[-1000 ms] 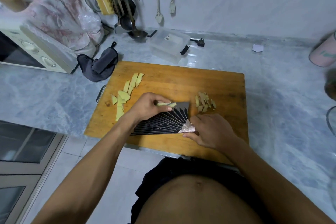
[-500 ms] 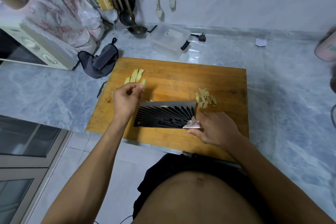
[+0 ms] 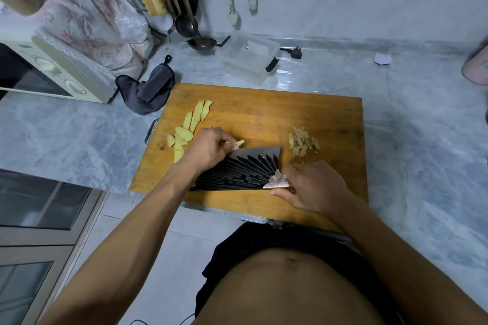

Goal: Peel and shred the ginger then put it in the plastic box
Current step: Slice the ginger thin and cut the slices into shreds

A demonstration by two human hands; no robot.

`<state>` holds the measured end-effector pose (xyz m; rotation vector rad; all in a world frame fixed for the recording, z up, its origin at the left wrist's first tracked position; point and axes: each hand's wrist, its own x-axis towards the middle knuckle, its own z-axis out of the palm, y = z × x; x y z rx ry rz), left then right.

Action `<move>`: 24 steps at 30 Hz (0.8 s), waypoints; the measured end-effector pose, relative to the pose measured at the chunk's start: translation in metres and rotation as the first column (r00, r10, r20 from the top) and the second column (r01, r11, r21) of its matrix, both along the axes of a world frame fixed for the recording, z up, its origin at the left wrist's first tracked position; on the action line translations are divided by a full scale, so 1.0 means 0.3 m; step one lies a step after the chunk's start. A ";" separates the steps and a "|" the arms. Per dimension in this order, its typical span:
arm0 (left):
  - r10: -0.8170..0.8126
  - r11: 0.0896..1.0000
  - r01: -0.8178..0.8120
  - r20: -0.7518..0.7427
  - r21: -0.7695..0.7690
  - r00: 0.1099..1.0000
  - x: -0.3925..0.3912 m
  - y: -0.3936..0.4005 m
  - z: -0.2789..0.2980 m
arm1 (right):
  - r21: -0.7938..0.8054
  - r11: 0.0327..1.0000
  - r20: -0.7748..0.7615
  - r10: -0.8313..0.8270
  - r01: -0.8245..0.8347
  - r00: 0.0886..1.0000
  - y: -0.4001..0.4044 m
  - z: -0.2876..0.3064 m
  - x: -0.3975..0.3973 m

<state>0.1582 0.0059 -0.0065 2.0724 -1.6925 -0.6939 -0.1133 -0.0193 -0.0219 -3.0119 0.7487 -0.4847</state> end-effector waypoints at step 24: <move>0.324 0.923 -0.374 -0.336 -0.093 0.884 0.067 0.097 0.040 | 0.373 0.902 -0.237 -0.134 0.217 0.962 0.031 0.027 0.061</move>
